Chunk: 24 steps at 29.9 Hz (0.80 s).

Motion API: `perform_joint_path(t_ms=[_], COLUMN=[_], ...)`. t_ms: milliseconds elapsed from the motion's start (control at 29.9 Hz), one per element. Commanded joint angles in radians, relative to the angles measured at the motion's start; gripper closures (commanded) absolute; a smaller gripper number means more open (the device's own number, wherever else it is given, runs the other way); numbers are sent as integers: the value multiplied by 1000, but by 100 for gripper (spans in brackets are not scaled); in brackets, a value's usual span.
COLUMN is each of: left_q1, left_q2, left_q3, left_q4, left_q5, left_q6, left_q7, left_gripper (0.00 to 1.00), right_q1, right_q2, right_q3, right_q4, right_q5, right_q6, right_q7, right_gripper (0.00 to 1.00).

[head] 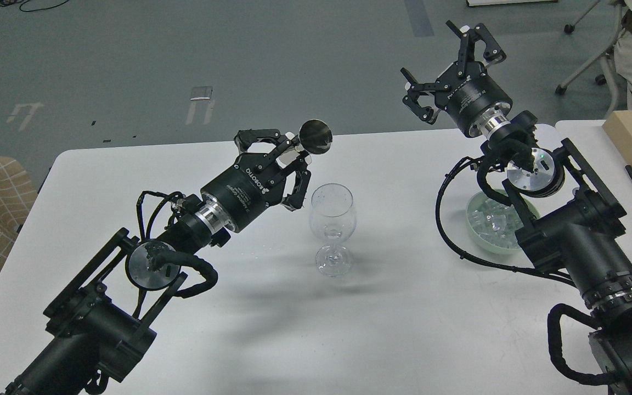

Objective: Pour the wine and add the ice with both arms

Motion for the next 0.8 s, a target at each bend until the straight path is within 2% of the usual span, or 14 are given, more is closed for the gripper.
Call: perform_joint_path(t_ms=[0, 769], left_q1=[-5, -27], left_q2=[1, 1], left_q3=[-1, -1], left_q4=[-1, -1], left_q5=[4, 73], left_q6=[0, 0], left_q7=[1, 3], left_gripper=[100, 100], right_q1=[0, 3], right_q2=[0, 0], right_q3=[0, 0], right_q4=[0, 0], right_q5=[0, 0], right_q6=[0, -1], right_q7=[0, 0], right_gripper=[0, 0])
